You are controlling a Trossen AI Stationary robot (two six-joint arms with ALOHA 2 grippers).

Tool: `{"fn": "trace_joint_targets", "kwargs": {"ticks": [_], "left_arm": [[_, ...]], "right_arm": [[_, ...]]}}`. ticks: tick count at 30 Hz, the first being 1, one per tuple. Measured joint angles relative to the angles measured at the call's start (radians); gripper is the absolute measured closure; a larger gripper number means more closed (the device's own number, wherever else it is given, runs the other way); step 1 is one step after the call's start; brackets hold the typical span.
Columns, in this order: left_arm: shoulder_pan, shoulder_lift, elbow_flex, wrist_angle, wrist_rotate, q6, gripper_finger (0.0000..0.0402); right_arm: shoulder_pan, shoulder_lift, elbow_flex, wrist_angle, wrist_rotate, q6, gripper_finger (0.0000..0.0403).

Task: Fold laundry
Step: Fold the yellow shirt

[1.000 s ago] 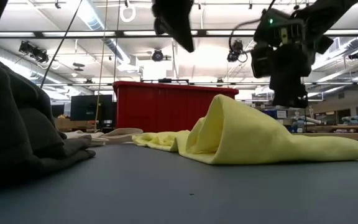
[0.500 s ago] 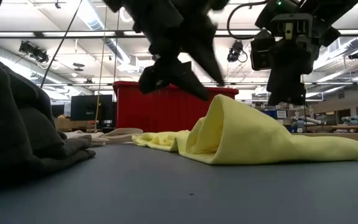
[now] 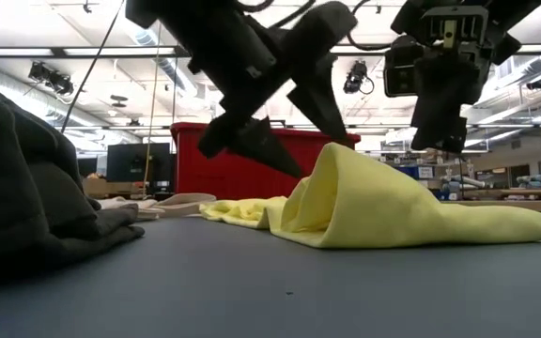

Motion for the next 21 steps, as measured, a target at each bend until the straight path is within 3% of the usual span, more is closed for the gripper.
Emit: {"fn": "trace_joint_targets", "kwargs": {"ticks": [6,10,13,19,21], "left_arm": [[0.019,0.053,0.001,0.004,-0.001,0.044,0.0095],[0.038,0.054,0.001,-0.001,-0.029,0.040,0.0129],[0.056,0.054,0.001,-0.009,-0.034,0.045,0.0189],[0.082,0.079,0.001,0.017,-0.035,0.156,0.0353],[0.094,0.103,0.001,0.053,0.003,0.169,0.0386]], "right_arm": [[0.043,0.000,0.000,-0.008,0.028,0.020,0.0250],[0.081,-0.001,0.000,-0.007,0.059,0.051,0.0250],[0.104,-0.001,0.000,-0.006,0.084,0.070,0.0250],[0.128,-0.001,0.000,-0.008,0.142,0.087,0.0250],[0.129,-0.001,0.000,-0.009,0.158,0.094,0.0250]]}}
